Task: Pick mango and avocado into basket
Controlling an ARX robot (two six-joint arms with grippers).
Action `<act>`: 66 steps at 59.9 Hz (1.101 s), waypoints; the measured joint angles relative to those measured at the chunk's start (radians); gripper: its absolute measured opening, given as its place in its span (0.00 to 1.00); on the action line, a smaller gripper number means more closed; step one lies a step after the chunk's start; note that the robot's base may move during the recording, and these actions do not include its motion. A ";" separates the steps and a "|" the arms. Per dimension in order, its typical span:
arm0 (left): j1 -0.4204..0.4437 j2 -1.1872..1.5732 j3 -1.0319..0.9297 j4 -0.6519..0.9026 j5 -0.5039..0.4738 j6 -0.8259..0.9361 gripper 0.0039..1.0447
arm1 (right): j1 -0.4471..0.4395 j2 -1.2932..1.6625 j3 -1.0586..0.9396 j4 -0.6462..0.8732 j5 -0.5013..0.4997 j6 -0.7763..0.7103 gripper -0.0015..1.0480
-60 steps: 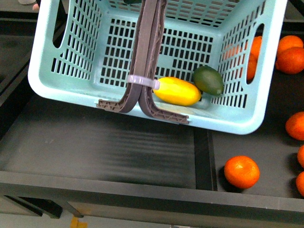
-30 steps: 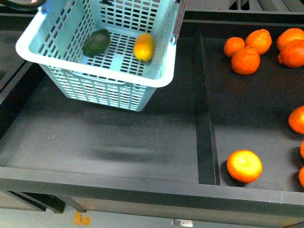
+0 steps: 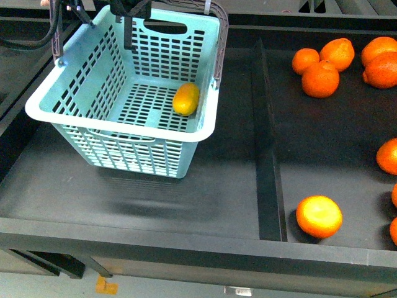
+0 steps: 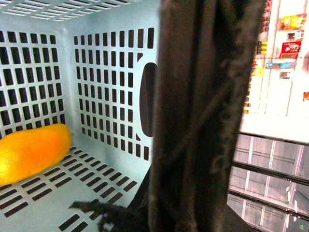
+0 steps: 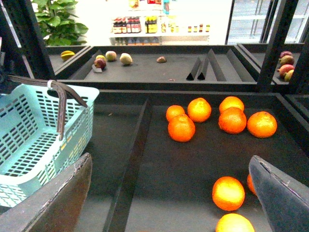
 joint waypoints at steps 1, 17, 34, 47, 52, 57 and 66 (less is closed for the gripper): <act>0.000 -0.003 -0.006 0.005 0.000 -0.002 0.04 | 0.000 0.000 0.000 0.000 0.000 0.000 0.92; 0.008 -0.058 -0.091 -0.072 0.083 -0.011 0.38 | 0.000 0.000 0.000 0.000 0.000 0.000 0.92; 0.013 -0.138 -0.124 -0.235 0.118 0.116 0.90 | 0.000 0.000 0.000 0.000 0.000 0.000 0.92; -0.014 -0.293 -0.183 -0.378 0.051 0.262 0.92 | 0.000 0.000 0.000 0.000 0.000 0.000 0.92; -0.032 -0.374 -0.251 -0.398 0.001 0.318 0.92 | 0.000 0.000 0.000 0.000 0.000 0.000 0.92; -0.053 -0.475 -0.373 -0.289 -0.040 0.454 0.89 | 0.000 0.000 0.000 0.000 0.000 0.000 0.92; -0.026 -0.719 -0.872 0.550 0.011 1.125 0.61 | 0.000 0.000 0.000 0.000 0.000 0.000 0.92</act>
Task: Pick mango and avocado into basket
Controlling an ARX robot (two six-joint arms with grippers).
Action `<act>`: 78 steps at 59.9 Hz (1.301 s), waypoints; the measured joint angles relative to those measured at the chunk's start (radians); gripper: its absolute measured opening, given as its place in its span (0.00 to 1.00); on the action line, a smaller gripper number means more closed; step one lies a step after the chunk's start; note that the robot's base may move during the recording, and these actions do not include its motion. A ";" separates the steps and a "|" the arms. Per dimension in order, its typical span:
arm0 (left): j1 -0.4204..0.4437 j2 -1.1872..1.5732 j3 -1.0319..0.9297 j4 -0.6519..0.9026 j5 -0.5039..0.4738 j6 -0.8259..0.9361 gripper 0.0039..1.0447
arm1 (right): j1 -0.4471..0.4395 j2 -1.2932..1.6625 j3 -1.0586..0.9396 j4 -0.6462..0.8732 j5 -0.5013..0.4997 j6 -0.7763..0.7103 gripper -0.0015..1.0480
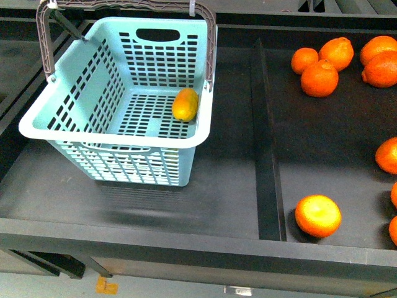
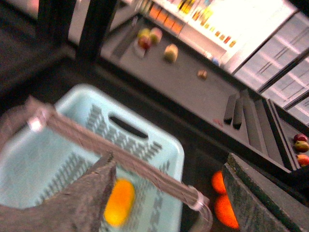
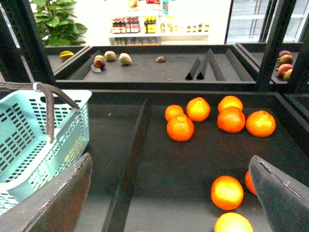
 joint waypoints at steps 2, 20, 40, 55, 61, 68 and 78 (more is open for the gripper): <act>0.021 -0.051 -0.097 0.128 0.013 0.120 0.54 | 0.000 0.000 0.000 0.000 0.000 0.000 0.92; 0.158 -0.327 -0.557 0.341 0.138 0.445 0.02 | 0.000 0.000 0.000 0.000 0.000 0.000 0.92; 0.247 -0.598 -0.777 0.293 0.221 0.456 0.02 | 0.000 0.000 0.000 0.000 0.000 0.000 0.92; 0.345 -0.735 -0.888 0.262 0.311 0.459 0.02 | 0.000 0.000 0.000 0.000 0.000 0.000 0.92; 0.347 -0.823 -0.906 0.192 0.320 0.459 0.02 | 0.000 0.000 0.000 0.000 0.000 0.000 0.92; 0.348 -0.932 -0.920 0.102 0.320 0.459 0.02 | 0.000 0.000 0.000 0.000 0.000 0.000 0.92; 0.348 -1.075 -0.929 -0.025 0.320 0.459 0.02 | 0.000 0.000 0.000 0.000 0.000 0.000 0.92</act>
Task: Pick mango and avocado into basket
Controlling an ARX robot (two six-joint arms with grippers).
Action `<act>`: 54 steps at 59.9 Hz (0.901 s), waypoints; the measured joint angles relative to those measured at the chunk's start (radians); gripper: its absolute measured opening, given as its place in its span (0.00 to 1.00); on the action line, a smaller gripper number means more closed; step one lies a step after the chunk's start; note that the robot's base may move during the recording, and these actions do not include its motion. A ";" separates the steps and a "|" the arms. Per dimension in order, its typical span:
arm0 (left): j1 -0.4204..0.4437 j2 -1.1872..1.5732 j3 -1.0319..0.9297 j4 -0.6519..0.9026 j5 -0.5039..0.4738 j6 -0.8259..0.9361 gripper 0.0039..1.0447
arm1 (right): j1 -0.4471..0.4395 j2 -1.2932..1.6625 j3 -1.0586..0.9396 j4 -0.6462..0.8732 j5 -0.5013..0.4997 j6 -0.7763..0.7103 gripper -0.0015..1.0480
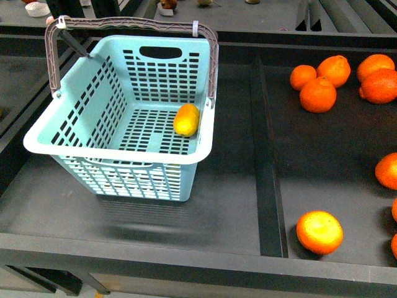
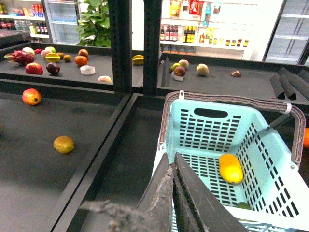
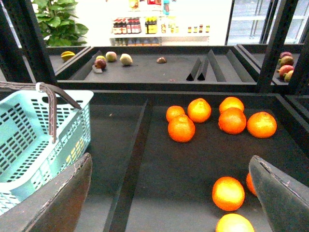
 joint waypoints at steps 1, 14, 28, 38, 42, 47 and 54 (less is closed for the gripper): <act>0.000 -0.014 0.000 -0.012 0.000 0.000 0.02 | 0.000 0.000 0.000 0.000 0.000 0.000 0.92; 0.000 -0.161 0.000 -0.150 0.000 0.000 0.02 | 0.000 0.000 0.000 0.000 0.000 0.000 0.92; 0.000 -0.300 0.000 -0.284 0.000 0.000 0.02 | 0.000 0.000 0.000 0.000 0.000 0.000 0.92; 0.000 -0.375 0.000 -0.358 0.000 0.000 0.02 | 0.000 0.000 0.000 0.000 0.000 0.000 0.92; 0.000 -0.397 0.000 -0.380 0.000 0.000 0.02 | 0.000 0.000 0.000 0.000 0.000 0.000 0.92; 0.000 -0.420 0.000 -0.404 0.000 0.000 0.02 | 0.000 0.000 0.000 0.000 0.000 0.000 0.92; 0.000 -0.478 0.000 -0.471 0.000 0.000 0.02 | 0.000 0.000 0.000 0.000 0.000 0.000 0.92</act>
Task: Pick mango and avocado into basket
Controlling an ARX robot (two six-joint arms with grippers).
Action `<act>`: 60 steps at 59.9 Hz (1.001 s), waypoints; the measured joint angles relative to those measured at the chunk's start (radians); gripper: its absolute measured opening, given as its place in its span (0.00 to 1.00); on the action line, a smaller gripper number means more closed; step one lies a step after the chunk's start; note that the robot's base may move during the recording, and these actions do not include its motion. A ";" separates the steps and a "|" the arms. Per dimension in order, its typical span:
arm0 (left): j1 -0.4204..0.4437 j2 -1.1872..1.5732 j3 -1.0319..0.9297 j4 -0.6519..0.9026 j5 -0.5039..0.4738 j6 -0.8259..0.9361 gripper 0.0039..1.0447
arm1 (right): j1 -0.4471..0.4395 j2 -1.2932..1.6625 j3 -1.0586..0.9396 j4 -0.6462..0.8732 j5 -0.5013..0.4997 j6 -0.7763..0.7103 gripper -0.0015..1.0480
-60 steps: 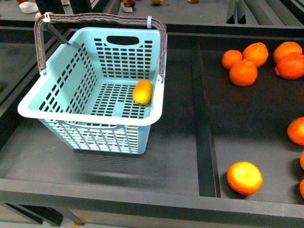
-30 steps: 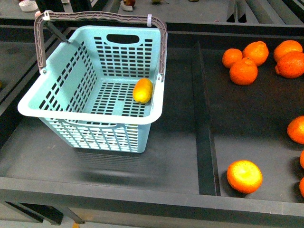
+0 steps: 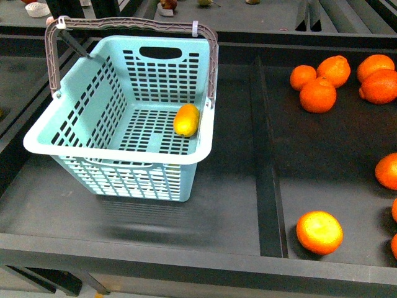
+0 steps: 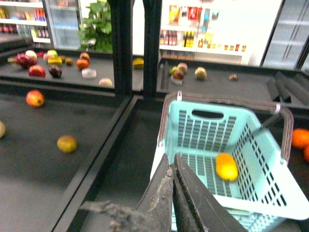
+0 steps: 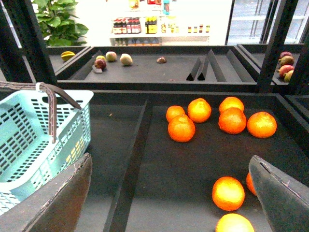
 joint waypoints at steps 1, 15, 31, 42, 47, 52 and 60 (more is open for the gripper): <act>0.000 -0.029 0.000 -0.043 0.001 0.000 0.02 | 0.000 0.000 0.000 0.000 0.000 0.000 0.92; 0.000 -0.135 0.000 -0.129 0.000 0.000 0.02 | 0.000 0.000 0.000 0.000 0.000 0.000 0.92; 0.000 -0.135 0.000 -0.130 0.000 0.000 0.33 | 0.000 0.000 0.000 0.000 0.000 0.000 0.92; 0.000 -0.135 0.000 -0.130 0.000 0.000 0.69 | 0.000 0.000 0.000 0.000 0.000 0.000 0.92; 0.000 -0.135 0.000 -0.130 0.000 0.000 0.88 | 0.000 0.000 0.000 0.000 0.000 0.000 0.92; 0.000 -0.135 0.000 -0.130 0.000 0.002 0.92 | 0.000 0.000 0.000 0.000 0.000 0.000 0.92; 0.000 -0.135 0.000 -0.130 0.000 0.002 0.92 | 0.000 0.000 0.000 0.000 0.000 0.000 0.92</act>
